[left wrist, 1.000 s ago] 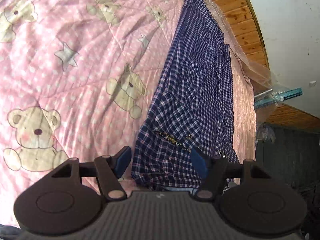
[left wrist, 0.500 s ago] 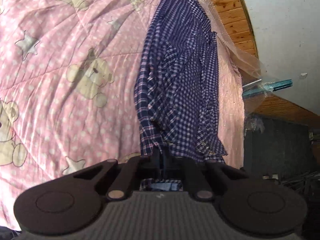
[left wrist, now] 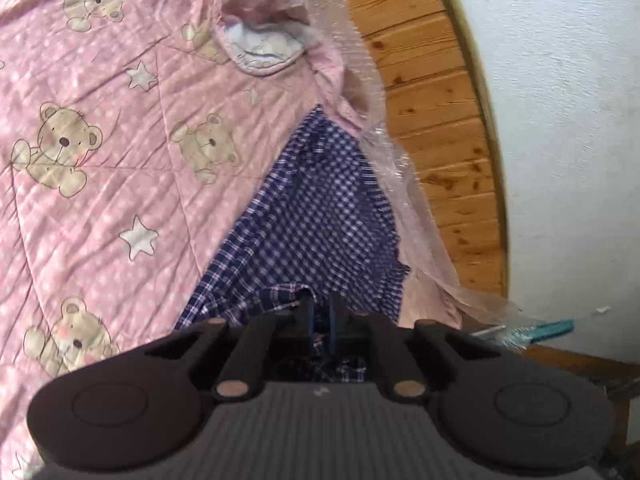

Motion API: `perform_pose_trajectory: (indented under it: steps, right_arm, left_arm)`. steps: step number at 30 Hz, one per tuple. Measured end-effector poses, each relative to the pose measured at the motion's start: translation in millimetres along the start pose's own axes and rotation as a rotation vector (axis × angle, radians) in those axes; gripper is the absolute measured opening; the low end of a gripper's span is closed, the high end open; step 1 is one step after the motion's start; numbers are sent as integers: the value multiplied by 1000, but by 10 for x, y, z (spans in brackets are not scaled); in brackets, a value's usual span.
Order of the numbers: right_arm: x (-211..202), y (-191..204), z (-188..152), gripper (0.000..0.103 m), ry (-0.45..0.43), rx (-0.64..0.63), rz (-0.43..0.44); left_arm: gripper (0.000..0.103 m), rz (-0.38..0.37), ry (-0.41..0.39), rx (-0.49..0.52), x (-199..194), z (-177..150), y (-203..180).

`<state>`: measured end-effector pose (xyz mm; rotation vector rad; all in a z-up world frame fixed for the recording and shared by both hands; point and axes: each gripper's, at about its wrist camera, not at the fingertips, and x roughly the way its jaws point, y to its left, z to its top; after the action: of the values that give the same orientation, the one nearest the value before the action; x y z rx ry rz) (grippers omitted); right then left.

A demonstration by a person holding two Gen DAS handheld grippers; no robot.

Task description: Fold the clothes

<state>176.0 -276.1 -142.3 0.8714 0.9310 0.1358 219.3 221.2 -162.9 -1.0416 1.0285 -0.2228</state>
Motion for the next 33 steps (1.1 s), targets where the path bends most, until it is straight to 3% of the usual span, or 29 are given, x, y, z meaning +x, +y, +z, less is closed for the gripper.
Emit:
perform_pose_trajectory:
  steps: [2, 6, 9, 12, 16, 18, 21, 23, 24, 25, 26, 27, 30, 33]
  right_arm:
    - [254, -118, 130, 34, 1, 28, -61]
    - [236, -194, 72, 38, -19, -42, -46]
    - [15, -100, -164, 53, -17, -193, -24]
    - [-166, -86, -525, 58, 13, -356, -60]
    - [-301, -100, -922, 62, 33, -497, -55]
    - [-339, -93, -985, 62, 18, -534, -45]
    - [-483, -62, -960, 63, -33, -543, -29]
    - [-478, -84, -969, 68, 16, -554, -38]
    - [-455, -83, -970, 66, 43, -570, -46]
    - [-428, -73, -966, 63, 68, -592, -54]
    - [-401, -62, -963, 36, 93, -614, -62]
    - [-373, -52, -959, 0, 118, -636, -70]
    - [-291, -20, -948, 0, 193, -702, -94]
    - [-229, -9, -924, 0, 272, -750, -126]
  left_arm:
    - [15, 48, -39, 22, 25, 21, 11]
    - [16, 49, -79, 110, -209, -104, -7]
    - [20, 154, -44, 250, -368, -297, -31]
    - [34, 233, 8, 339, -431, -587, 94]
    - [43, 215, 82, 370, -345, -912, 268]
    - [51, 213, 76, 388, -301, -994, 309]
    - [52, 230, 66, 425, -267, -1018, 349]
    - [49, 233, 70, 437, -245, -1018, 386]
    - [33, 234, 79, 446, -234, -1020, 400]
    - [4, 235, 95, 455, -231, -1015, 400]
    - [5, 236, 110, 459, -244, -989, 392]
    - [4, 238, 124, 462, -257, -962, 383]
    - [4, 236, 179, 476, -336, -856, 316]
    - [4, 296, 237, 493, -229, -863, 408]
